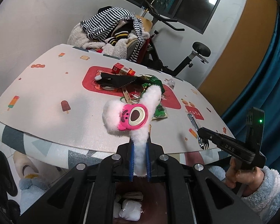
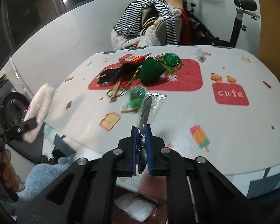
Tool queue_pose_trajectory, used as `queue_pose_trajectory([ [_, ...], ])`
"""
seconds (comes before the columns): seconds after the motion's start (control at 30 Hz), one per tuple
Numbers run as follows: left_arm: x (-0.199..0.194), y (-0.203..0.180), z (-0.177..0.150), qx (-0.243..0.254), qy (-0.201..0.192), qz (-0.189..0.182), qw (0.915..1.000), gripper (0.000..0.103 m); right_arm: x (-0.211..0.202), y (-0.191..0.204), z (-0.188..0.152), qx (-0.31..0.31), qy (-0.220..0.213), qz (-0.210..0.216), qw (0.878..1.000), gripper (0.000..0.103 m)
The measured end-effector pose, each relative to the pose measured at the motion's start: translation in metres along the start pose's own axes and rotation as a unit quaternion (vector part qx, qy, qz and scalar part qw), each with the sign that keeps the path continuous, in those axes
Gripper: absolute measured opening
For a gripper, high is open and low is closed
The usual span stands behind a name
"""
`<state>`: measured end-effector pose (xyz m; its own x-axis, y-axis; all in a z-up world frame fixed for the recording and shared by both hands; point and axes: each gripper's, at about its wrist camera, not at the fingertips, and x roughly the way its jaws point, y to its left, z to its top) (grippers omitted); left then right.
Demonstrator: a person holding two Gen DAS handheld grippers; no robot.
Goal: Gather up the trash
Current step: 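Lift the spoon with the right tool while the left tool holds the keychain, then lower the wrapped spoon into the brown bin and open the right tool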
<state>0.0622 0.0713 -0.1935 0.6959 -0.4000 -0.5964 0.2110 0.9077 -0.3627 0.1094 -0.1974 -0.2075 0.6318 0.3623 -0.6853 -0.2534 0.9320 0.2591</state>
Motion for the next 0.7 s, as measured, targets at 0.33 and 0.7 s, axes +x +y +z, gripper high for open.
queue_pose_trajectory([
  [0.33,-0.014,-0.012,-0.006,0.001,-0.003,0.010,0.9999,0.010,-0.011,0.041,-0.045,-0.075,0.054,0.096,0.991,0.013],
  [0.7,-0.029,-0.021,-0.014,0.014,-0.009,0.013,0.9998,0.010,0.013,0.067,-0.090,-0.082,0.187,0.144,0.968,0.013],
])
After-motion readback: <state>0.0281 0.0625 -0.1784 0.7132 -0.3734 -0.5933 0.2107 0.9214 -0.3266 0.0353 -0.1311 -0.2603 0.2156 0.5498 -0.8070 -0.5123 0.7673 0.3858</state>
